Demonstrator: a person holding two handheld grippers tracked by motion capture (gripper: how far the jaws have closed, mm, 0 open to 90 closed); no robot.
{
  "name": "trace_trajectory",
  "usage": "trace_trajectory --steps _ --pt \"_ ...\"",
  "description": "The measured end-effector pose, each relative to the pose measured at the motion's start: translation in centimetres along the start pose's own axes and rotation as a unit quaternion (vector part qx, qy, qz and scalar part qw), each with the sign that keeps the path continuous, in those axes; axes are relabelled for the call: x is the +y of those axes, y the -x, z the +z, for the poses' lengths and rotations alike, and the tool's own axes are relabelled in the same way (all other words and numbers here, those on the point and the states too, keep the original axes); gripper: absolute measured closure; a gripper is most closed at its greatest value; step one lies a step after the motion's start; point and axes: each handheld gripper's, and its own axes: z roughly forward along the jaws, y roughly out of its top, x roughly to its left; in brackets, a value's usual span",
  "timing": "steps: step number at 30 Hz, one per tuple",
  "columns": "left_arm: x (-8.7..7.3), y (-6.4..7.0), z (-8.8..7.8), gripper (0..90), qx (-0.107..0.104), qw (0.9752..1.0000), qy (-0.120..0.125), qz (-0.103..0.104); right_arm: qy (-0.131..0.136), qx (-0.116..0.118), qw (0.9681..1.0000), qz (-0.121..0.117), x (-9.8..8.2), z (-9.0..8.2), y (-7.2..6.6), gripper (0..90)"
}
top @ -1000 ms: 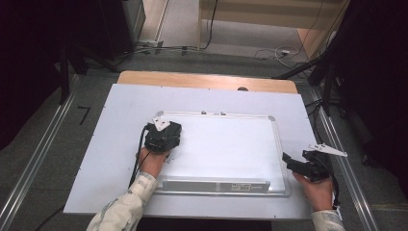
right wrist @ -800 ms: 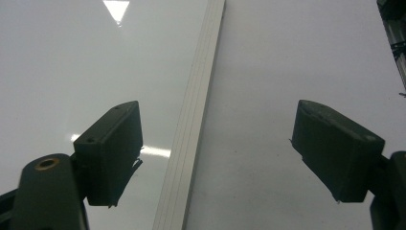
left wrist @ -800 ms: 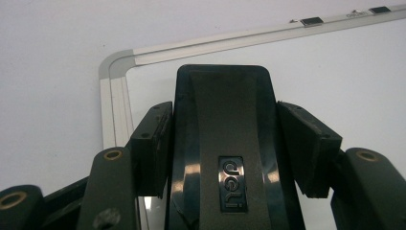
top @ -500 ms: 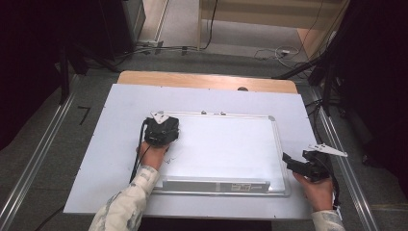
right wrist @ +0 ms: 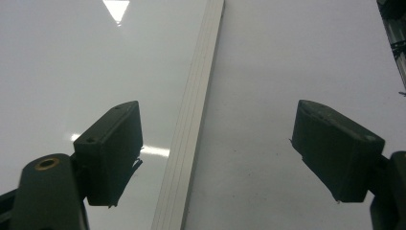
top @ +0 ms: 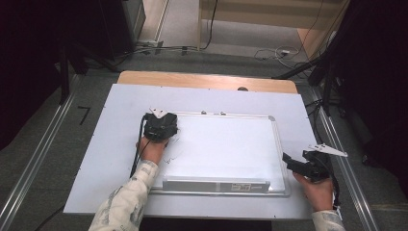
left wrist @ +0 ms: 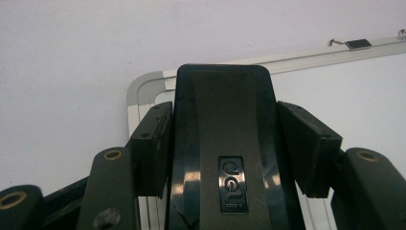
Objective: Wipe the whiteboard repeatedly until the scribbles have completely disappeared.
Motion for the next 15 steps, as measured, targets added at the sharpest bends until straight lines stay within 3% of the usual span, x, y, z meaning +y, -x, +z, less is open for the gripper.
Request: trace_trajectory --steps 9,15 --pt "0.1 0.2 0.1 40.5 0.004 1.0 0.0 0.005 -0.001 0.001 1.0 -0.001 0.1 0.2 -0.1 16.4" --pt "-0.1 1.0 0.0 40.5 -0.007 0.9998 -0.001 0.016 -0.002 0.0 1.0 -0.002 0.1 0.2 -0.2 16.4"
